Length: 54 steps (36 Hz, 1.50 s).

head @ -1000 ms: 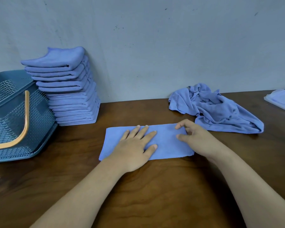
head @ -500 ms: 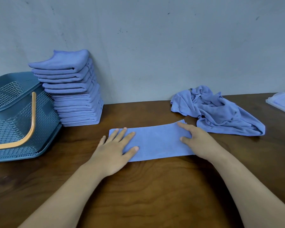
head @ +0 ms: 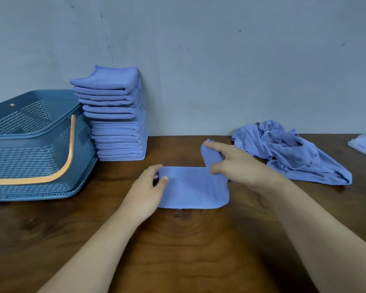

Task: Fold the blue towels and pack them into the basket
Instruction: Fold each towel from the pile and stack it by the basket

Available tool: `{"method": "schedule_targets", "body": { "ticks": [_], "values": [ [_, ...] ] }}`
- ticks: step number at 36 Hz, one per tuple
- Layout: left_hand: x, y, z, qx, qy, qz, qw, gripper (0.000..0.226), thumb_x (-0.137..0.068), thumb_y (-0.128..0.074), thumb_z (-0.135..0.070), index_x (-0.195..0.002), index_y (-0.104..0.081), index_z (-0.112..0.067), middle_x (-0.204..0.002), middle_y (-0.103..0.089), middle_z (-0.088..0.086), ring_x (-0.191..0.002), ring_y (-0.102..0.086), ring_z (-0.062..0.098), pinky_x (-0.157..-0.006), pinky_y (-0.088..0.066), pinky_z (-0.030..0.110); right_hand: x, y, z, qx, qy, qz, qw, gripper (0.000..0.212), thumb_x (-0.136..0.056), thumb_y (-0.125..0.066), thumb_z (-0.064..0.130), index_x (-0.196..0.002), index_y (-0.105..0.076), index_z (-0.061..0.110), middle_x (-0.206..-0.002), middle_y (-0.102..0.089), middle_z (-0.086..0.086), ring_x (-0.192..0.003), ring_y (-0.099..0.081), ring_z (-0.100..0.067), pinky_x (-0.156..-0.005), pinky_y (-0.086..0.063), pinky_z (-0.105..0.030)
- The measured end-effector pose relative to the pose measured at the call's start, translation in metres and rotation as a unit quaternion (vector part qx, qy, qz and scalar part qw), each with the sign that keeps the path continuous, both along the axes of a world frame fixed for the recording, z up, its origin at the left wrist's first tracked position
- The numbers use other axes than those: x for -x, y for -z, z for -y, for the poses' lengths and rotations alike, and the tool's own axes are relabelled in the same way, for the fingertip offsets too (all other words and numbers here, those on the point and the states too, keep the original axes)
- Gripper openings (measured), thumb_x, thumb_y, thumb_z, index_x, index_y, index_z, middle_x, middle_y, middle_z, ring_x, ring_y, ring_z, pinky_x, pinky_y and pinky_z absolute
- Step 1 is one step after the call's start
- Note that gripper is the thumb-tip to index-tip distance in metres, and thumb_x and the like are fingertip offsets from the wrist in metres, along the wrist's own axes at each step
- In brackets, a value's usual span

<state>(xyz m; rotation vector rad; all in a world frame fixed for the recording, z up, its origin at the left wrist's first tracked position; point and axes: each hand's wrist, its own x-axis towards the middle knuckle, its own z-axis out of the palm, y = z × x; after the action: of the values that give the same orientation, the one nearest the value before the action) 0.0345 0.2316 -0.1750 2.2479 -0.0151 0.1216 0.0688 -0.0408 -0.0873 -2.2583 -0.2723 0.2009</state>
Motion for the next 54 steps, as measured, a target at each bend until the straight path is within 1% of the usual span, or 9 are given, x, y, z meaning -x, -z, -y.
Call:
{"method": "schedule_targets", "body": {
  "ticks": [6, 9, 13, 18, 29, 37, 43, 47, 54],
  "values": [
    [-0.010, -0.001, -0.020, 0.015, -0.075, 0.016, 0.997, 0.027, -0.103, -0.061, -0.028, -0.129, -0.062, -0.034, -0.097, -0.069, -0.015, -0.082, -0.065, 0.002, -0.064, -0.042, 0.018, 0.001, 0.010, -0.073, 0.045, -0.034, -0.019, 0.998, 0.090, -0.087, -0.064, 0.013, -0.167, -0.028, 0.034, -0.090, -0.060, 0.013, -0.052, -0.058, 0.007, -0.050, -0.042, -0.013],
    [-0.009, 0.002, -0.018, 0.002, -0.048, 0.013, 0.999, 0.023, -0.102, -0.064, -0.028, -0.123, -0.064, -0.036, -0.090, -0.069, -0.019, -0.076, -0.065, -0.001, -0.063, -0.044, 0.019, 0.006, 0.032, -0.094, 0.035, -0.029, -0.047, 0.998, 0.091, -0.087, -0.063, 0.011, -0.167, -0.025, 0.033, -0.078, -0.056, 0.006, -0.051, -0.054, -0.004, -0.056, -0.047, -0.022],
    [-0.009, 0.006, -0.016, 0.004, -0.029, 0.025, 0.999, 0.024, -0.102, -0.062, -0.024, -0.121, -0.063, -0.038, -0.088, -0.069, -0.021, -0.075, -0.064, -0.007, -0.062, -0.047, 0.019, 0.011, 0.051, -0.103, 0.036, -0.008, -0.034, 0.999, 0.090, -0.092, -0.066, 0.013, -0.169, -0.022, 0.031, -0.088, -0.049, 0.022, -0.060, -0.059, 0.010, -0.056, -0.040, -0.004],
    [-0.009, 0.007, -0.016, -0.003, -0.032, 0.028, 0.999, 0.026, -0.101, -0.062, -0.020, -0.122, -0.064, -0.035, -0.090, -0.070, -0.017, -0.079, -0.065, -0.001, -0.068, -0.052, 0.019, 0.010, 0.053, -0.105, 0.026, 0.009, -0.038, 0.999, 0.089, -0.091, -0.066, 0.015, -0.168, -0.025, 0.034, -0.090, -0.048, 0.025, -0.062, -0.057, 0.009, -0.057, -0.038, -0.006],
    [-0.010, 0.006, -0.016, 0.002, -0.033, 0.026, 0.999, 0.027, -0.101, -0.063, -0.019, -0.124, -0.065, -0.032, -0.090, -0.071, -0.018, -0.087, -0.064, -0.002, -0.069, -0.046, 0.014, 0.001, 0.040, -0.115, 0.027, -0.007, -0.085, 0.996, 0.093, -0.089, -0.059, 0.003, -0.168, -0.020, 0.031, -0.045, -0.042, 0.012, -0.039, -0.041, -0.009, -0.045, -0.038, -0.023],
    [-0.012, 0.007, -0.017, 0.013, -0.029, 0.017, 0.999, 0.025, -0.102, -0.061, -0.018, -0.122, -0.065, -0.032, -0.094, -0.072, -0.018, -0.087, -0.066, 0.000, -0.071, -0.051, 0.018, 0.000, 0.031, -0.121, 0.024, -0.032, -0.050, 0.998, 0.093, -0.089, -0.066, 0.009, -0.168, -0.022, 0.031, -0.097, -0.064, 0.007, -0.047, -0.056, 0.009, -0.049, -0.044, -0.010],
    [-0.012, 0.005, -0.019, 0.053, -0.062, 0.009, 0.997, 0.030, -0.110, -0.039, -0.019, -0.118, -0.064, -0.033, -0.099, -0.071, -0.016, -0.089, -0.065, 0.002, -0.068, -0.044, 0.019, 0.004, 0.034, -0.116, -0.106, 0.026, -0.096, 0.989, 0.066, -0.100, -0.060, 0.020, -0.159, -0.039, 0.042, -0.143, -0.056, 0.010, -0.074, -0.077, -0.016, -0.064, -0.061, -0.025],
    [-0.011, 0.006, -0.017, 0.055, -0.066, 0.014, 0.996, 0.022, -0.110, -0.043, -0.031, -0.112, -0.064, -0.037, -0.099, -0.071, -0.017, -0.089, -0.064, 0.001, -0.068, -0.043, 0.021, -0.004, 0.033, -0.083, -0.102, 0.032, 0.062, 0.992, 0.049, -0.097, -0.051, 0.008, -0.127, -0.066, 0.044, -0.120, -0.072, 0.019, -0.067, -0.074, -0.014, -0.061, -0.059, -0.030],
    [-0.010, 0.007, -0.016, 0.049, -0.059, 0.016, 0.997, 0.019, -0.109, -0.048, -0.031, -0.110, -0.065, -0.039, -0.102, -0.070, -0.020, -0.094, -0.063, -0.002, -0.070, -0.043, 0.018, -0.013, 0.064, -0.039, 0.102, -0.058, 0.169, 0.979, 0.033, -0.104, -0.064, 0.029, -0.136, -0.067, 0.034, -0.137, -0.062, 0.020, -0.125, -0.054, 0.005, -0.113, -0.043, -0.028]
  ]
}}
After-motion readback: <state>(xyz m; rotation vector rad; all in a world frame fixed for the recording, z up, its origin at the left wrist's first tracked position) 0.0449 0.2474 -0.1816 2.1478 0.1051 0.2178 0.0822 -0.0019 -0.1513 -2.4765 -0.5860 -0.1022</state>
